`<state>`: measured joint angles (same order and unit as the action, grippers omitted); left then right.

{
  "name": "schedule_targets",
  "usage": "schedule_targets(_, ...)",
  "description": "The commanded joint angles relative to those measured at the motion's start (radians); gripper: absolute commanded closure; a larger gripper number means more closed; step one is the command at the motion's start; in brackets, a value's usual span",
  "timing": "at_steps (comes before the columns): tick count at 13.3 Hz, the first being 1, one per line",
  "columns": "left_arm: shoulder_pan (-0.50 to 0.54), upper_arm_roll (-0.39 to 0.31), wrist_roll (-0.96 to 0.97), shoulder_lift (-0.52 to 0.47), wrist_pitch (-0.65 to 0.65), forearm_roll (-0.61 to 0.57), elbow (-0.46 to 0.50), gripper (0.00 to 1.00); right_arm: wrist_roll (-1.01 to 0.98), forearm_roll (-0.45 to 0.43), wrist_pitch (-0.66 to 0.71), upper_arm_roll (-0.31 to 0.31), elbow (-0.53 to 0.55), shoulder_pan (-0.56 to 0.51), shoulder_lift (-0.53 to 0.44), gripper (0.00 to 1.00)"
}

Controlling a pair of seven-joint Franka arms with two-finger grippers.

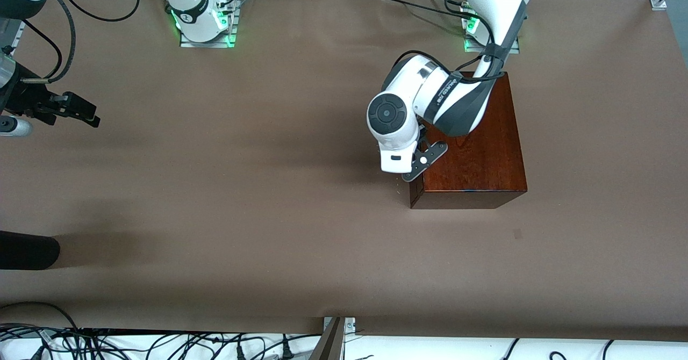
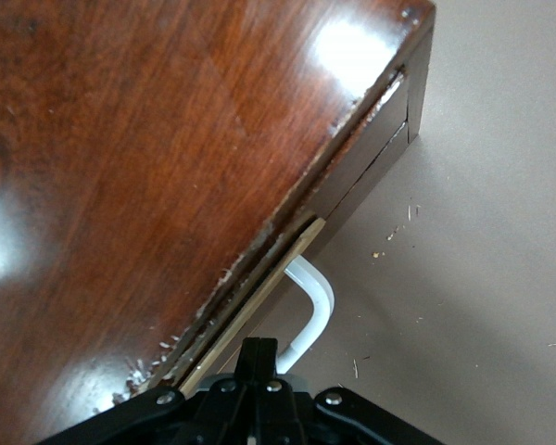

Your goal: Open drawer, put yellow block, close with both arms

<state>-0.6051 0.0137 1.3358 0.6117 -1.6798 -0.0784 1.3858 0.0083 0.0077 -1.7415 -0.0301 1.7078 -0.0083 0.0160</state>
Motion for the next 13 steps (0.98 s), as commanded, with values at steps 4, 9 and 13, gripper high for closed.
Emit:
schedule_targets(4, 0.041, 0.063, -0.014, -0.182, 0.037, 0.129, 0.029, 0.57, -0.001, -0.002, 0.014, 0.009, -0.011, -0.002, -0.005, 0.0)
schedule_targets(9, 0.167, 0.066, -0.29, -0.332, 0.145, 0.161, 0.045, 0.0, -0.001, -0.003, 0.014, 0.009, -0.011, -0.001, -0.005, 0.0)
schedule_targets(13, 0.344, 0.065, -0.72, -0.496, 0.178, 0.178, 0.168, 0.0, -0.001, -0.002, 0.034, 0.009, -0.017, -0.002, -0.007, 0.0)
